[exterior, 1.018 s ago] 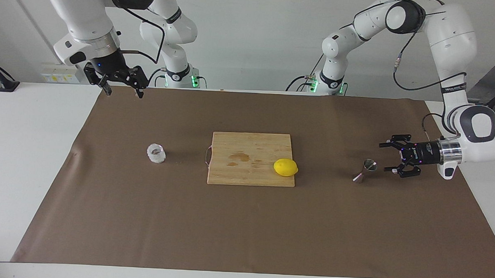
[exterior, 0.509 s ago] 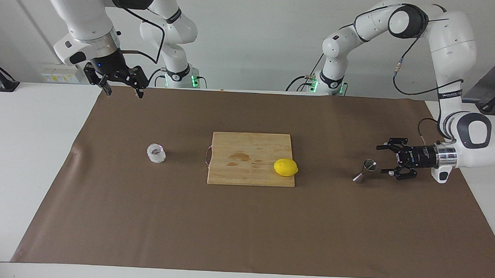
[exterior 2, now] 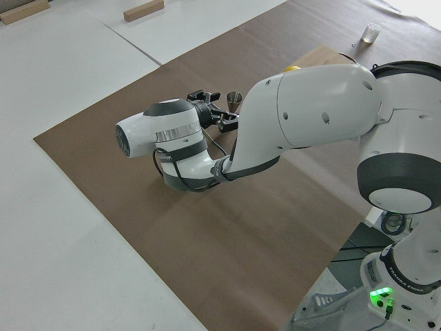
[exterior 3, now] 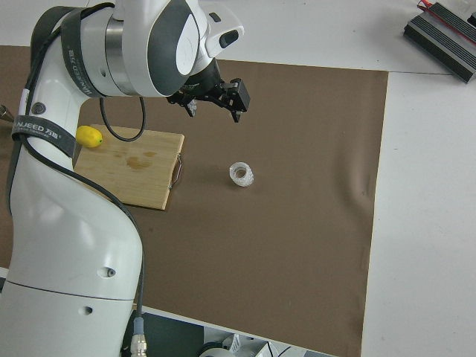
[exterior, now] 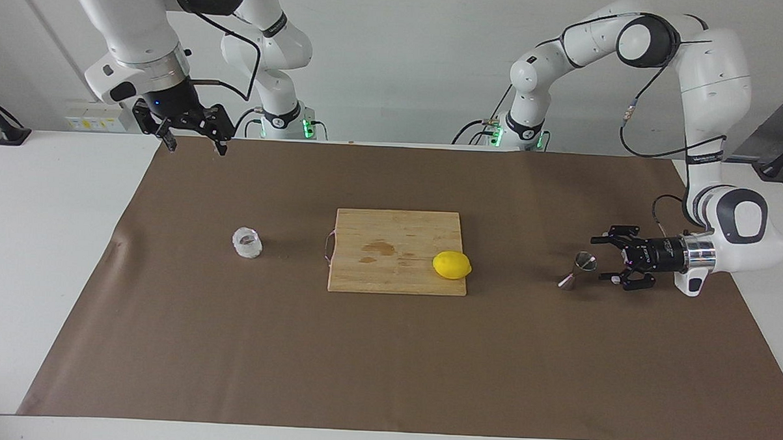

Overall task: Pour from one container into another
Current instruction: 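Advance the open left gripper around the steel cup, then close the left gripper on the steel cup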

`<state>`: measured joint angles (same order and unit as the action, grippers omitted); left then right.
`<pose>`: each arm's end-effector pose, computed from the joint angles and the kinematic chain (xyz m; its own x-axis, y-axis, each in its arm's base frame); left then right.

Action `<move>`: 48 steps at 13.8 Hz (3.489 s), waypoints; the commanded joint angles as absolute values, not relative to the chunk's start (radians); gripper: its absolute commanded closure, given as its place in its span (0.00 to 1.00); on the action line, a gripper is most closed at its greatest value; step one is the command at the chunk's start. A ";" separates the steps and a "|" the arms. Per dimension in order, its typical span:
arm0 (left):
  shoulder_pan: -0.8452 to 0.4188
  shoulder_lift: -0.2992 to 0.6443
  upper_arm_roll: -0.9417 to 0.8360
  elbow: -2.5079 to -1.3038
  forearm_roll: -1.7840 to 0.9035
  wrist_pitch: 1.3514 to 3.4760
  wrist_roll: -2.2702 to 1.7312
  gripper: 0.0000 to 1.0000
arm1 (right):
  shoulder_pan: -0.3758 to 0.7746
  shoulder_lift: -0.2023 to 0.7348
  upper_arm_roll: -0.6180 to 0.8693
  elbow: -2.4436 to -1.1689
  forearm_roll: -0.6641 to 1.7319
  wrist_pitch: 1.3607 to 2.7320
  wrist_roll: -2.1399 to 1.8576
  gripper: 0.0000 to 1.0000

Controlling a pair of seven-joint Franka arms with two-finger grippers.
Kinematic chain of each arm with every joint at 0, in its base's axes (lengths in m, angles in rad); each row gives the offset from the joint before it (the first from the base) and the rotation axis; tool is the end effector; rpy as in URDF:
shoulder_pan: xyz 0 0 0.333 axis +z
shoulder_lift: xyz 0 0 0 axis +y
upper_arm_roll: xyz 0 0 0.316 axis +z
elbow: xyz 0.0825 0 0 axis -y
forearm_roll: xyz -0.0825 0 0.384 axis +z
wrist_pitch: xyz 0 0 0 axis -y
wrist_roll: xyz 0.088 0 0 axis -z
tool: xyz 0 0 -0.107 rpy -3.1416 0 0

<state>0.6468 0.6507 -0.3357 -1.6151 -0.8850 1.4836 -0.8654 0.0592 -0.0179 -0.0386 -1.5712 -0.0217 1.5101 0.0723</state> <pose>0.6144 0.1344 0.2822 0.0194 0.2785 -0.9602 0.9929 -0.1179 -0.0141 0.5426 0.0085 0.6289 0.9977 -0.0530 -0.0416 -0.0520 -0.9984 0.0241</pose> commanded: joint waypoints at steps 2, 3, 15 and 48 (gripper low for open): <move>0.658 0.667 -0.357 -1.623 -0.920 1.519 -0.830 0.00 | 0.049 -0.038 -0.038 -1.592 0.003 1.511 0.055 0.00; 0.660 0.669 -0.362 -1.626 -0.925 1.525 -0.828 0.00 | 0.049 -0.038 -0.038 -1.594 0.003 1.511 0.055 0.00; 0.666 0.676 -0.379 -1.652 -0.960 1.548 -0.787 0.13 | 0.049 -0.038 -0.037 -1.594 0.003 1.511 0.055 0.00; 0.676 0.669 -0.387 -1.689 -0.976 1.502 -0.741 0.39 | 0.049 -0.038 -0.037 -1.594 0.003 1.511 0.055 0.00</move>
<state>0.6505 0.6812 -0.3722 -1.6649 -0.9612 1.5265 -0.7450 0.0593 -0.0179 -0.0386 -1.5712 -0.0217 1.5101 0.0723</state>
